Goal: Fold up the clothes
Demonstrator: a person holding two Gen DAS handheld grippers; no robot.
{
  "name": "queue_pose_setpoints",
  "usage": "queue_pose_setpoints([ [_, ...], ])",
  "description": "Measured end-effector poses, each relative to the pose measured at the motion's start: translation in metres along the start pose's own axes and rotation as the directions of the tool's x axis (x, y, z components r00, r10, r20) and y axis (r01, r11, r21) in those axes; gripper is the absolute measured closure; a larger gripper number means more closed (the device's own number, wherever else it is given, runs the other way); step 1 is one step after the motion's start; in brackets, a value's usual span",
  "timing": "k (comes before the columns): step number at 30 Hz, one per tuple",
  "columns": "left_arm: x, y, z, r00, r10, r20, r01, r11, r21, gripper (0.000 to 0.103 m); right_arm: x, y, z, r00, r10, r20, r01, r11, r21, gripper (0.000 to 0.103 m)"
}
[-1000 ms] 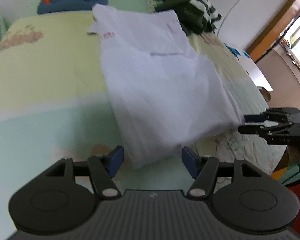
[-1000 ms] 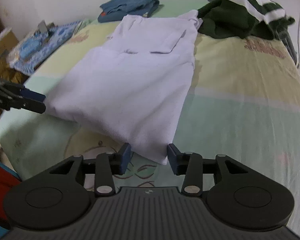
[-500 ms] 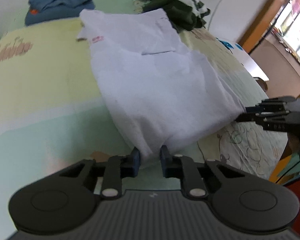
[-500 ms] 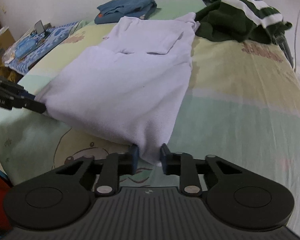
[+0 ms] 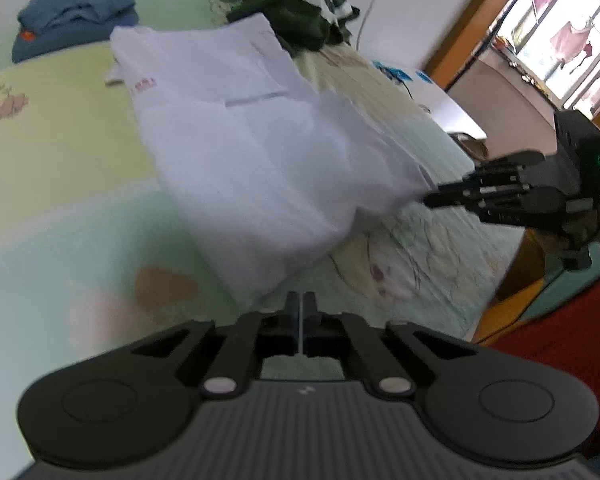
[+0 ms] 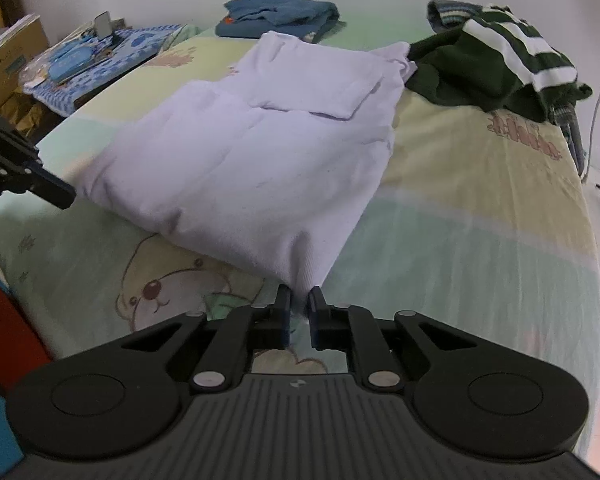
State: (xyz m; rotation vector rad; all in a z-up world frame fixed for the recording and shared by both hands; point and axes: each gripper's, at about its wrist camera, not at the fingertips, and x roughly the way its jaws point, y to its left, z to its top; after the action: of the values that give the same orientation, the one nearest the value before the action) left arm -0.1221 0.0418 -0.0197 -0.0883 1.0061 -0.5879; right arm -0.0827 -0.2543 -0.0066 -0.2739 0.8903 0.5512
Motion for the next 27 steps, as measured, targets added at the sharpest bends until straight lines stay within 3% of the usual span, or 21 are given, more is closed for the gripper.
queue_pose_setpoints([
  [2, 0.005, 0.003, -0.004, 0.999, 0.049, -0.002, -0.049, 0.999, 0.013, 0.103, 0.007, 0.002, -0.005, 0.998, -0.059, -0.003, 0.059, 0.998, -0.005, 0.094],
  [6, 0.008, -0.004, -0.002, 0.986, 0.158, 0.049, -0.162, 0.981, 0.104, 0.102, 0.012, -0.004, -0.012, 0.991, -0.132, 0.010, 0.132, 0.991, 0.019, 0.073],
  [8, 0.009, -0.011, -0.001, 0.983, 0.175, 0.060, -0.183, 0.971, 0.157, 0.087, 0.002, 0.005, -0.013, 0.992, -0.124, 0.037, 0.125, 0.991, -0.036, 0.070],
  [10, 0.010, -0.020, -0.003, 0.979, 0.192, 0.071, -0.203, 0.955, 0.216, 0.055, -0.006, 0.017, -0.014, 0.992, -0.103, 0.071, 0.111, 0.985, -0.134, 0.066],
  [12, 0.014, -0.028, -0.004, 0.971, 0.223, 0.089, -0.239, 0.933, 0.269, 0.044, -0.009, 0.028, -0.014, 0.992, -0.082, 0.091, 0.101, 0.967, -0.234, 0.065],
  [18, 0.034, -0.047, 0.001, 0.944, 0.313, 0.108, -0.331, 0.873, 0.357, 0.038, 0.007, 0.049, -0.019, 0.991, -0.064, 0.116, 0.112, 0.866, -0.487, 0.064],
  [21, 0.043, -0.055, 0.005, 0.919, 0.373, 0.128, -0.391, 0.822, 0.414, 0.036, 0.012, 0.048, -0.022, 0.986, -0.081, 0.147, 0.148, 0.830, -0.538, 0.064],
  [24, 0.050, -0.058, 0.010, 0.904, 0.402, 0.144, -0.421, 0.783, 0.458, 0.031, 0.020, 0.047, -0.025, 0.981, -0.082, 0.177, 0.172, 0.789, -0.590, 0.063],
  [27, 0.061, -0.062, 0.014, 0.898, 0.419, 0.132, -0.425, 0.753, 0.503, 0.033, 0.026, 0.043, -0.020, 0.980, -0.070, 0.184, 0.169, 0.779, -0.604, 0.067],
])
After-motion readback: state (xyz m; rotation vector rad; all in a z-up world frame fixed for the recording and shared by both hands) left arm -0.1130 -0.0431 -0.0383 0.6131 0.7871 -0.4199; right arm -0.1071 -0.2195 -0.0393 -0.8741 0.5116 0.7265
